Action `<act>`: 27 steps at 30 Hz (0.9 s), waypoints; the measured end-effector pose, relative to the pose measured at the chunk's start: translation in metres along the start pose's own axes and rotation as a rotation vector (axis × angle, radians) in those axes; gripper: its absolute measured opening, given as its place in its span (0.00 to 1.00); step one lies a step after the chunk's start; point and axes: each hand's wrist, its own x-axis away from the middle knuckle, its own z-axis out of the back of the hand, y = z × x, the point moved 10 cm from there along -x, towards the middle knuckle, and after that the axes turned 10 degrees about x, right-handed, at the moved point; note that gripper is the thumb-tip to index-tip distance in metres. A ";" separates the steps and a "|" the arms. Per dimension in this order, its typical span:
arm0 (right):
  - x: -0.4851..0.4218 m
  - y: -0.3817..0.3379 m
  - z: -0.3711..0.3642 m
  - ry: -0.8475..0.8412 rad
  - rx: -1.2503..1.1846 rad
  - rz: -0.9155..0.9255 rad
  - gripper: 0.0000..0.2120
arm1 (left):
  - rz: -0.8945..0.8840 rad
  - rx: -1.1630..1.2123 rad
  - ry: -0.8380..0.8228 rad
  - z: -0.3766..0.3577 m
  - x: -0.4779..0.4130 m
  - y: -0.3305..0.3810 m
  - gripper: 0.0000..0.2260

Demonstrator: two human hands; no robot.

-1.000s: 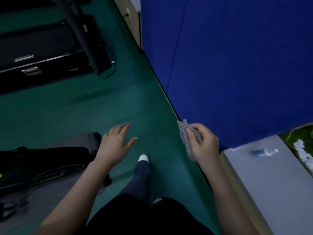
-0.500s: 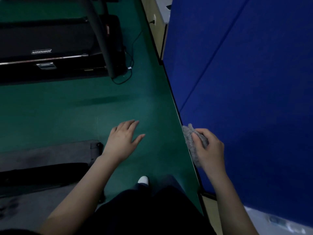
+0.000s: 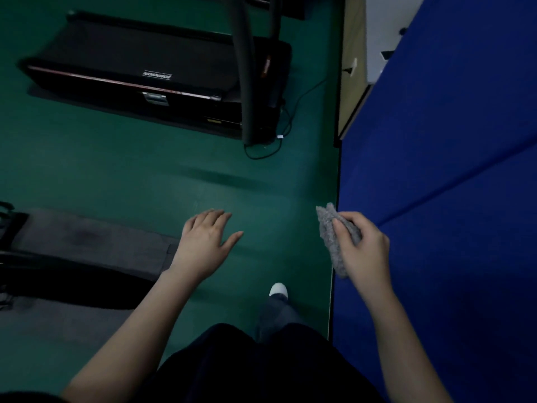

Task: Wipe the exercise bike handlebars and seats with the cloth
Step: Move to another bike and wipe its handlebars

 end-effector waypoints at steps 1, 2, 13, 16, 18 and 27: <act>-0.016 0.002 0.003 -0.007 -0.005 0.012 0.07 | 0.005 -0.003 0.009 0.001 -0.010 0.007 0.25; -0.033 0.004 0.005 -0.016 -0.009 0.022 0.07 | 0.014 0.001 0.028 0.004 -0.020 0.014 0.25; -0.169 -0.045 -0.052 -0.206 -0.034 0.176 0.05 | 0.285 0.036 0.139 0.037 -0.074 -0.025 0.25; -0.196 -0.083 -0.087 -0.260 -0.051 0.256 0.04 | 0.367 0.059 0.170 0.047 -0.090 -0.056 0.25; -0.213 -0.113 -0.111 -0.275 -0.046 0.322 0.03 | 0.395 0.078 0.187 0.056 -0.109 -0.075 0.25; -0.280 -0.227 -0.195 -0.359 -0.070 0.486 0.02 | 0.459 0.111 0.292 0.126 -0.185 -0.152 0.25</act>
